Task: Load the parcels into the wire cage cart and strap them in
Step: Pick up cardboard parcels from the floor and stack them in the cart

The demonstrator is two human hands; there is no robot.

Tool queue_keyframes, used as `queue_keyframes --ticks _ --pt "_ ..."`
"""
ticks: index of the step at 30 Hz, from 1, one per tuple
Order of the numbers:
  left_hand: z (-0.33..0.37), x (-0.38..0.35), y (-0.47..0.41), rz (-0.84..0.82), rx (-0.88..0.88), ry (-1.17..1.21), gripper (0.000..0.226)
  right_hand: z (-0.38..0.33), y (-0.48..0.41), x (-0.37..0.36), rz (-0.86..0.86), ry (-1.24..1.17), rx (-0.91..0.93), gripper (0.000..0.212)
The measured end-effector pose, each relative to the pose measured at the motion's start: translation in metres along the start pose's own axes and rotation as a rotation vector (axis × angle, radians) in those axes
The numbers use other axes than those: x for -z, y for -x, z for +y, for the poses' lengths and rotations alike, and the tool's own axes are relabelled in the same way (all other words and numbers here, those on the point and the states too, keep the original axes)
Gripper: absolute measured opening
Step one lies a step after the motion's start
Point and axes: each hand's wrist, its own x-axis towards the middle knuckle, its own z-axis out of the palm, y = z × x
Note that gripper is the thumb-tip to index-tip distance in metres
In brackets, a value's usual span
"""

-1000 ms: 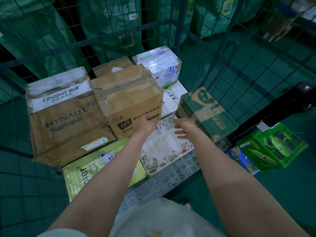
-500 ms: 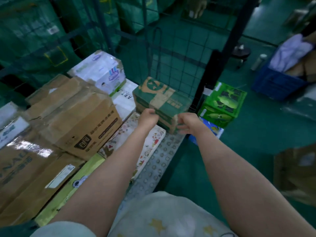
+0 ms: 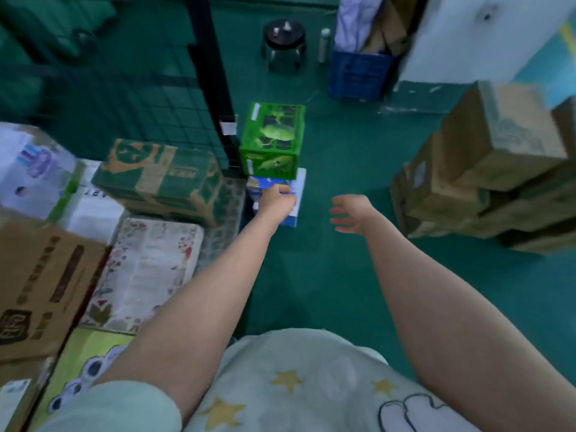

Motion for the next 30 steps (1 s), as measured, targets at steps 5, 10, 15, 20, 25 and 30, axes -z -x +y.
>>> queue_keyframes --ticks 5,10,15,20,25,30 --pt "0.033 -0.073 0.008 -0.109 -0.059 -0.07 0.036 0.024 -0.001 0.081 0.125 -0.097 -0.053 0.036" --pt "0.071 -0.136 0.02 -0.269 -0.138 -0.116 0.038 0.039 -0.002 0.153 0.234 -0.217 -0.08 0.034" --pt "0.099 -0.187 0.013 -0.382 -0.158 -0.192 0.038 0.047 -0.016 0.191 0.305 -0.311 -0.13 0.035" --pt "0.135 -0.235 -0.016 -0.457 -0.172 -0.244 0.037 0.038 -0.041 0.242 0.392 -0.355 -0.144 0.032" --pt "0.193 -0.277 -0.047 -0.51 -0.212 -0.312 0.035 -0.006 -0.066 0.303 0.494 -0.402 -0.15 0.029" --pt "0.239 -0.309 -0.076 -0.551 -0.284 -0.371 0.033 -0.029 -0.099 0.338 0.558 -0.423 -0.093 0.036"
